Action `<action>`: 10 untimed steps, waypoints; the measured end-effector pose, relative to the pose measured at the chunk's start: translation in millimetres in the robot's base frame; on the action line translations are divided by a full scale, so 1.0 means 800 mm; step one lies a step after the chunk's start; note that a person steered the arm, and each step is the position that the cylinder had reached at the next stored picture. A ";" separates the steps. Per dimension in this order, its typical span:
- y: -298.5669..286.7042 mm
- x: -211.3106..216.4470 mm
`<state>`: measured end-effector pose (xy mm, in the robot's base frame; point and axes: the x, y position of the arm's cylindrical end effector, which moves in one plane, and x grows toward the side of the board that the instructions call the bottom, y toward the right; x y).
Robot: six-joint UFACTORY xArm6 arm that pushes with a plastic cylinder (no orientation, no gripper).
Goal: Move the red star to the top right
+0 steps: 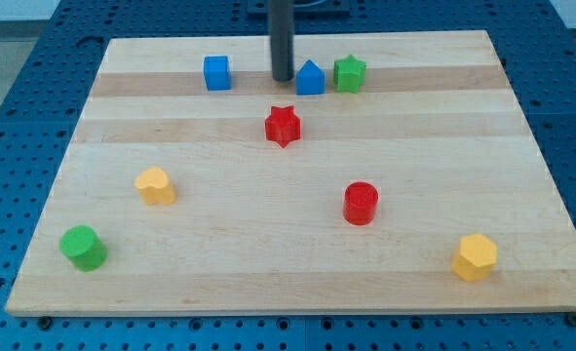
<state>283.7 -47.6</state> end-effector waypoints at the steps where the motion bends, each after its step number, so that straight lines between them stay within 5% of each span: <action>1: -0.072 0.037; 2: -0.122 0.092; 3: -0.096 0.147; 8: 0.103 0.140; 10: 0.041 0.140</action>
<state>395.3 -14.7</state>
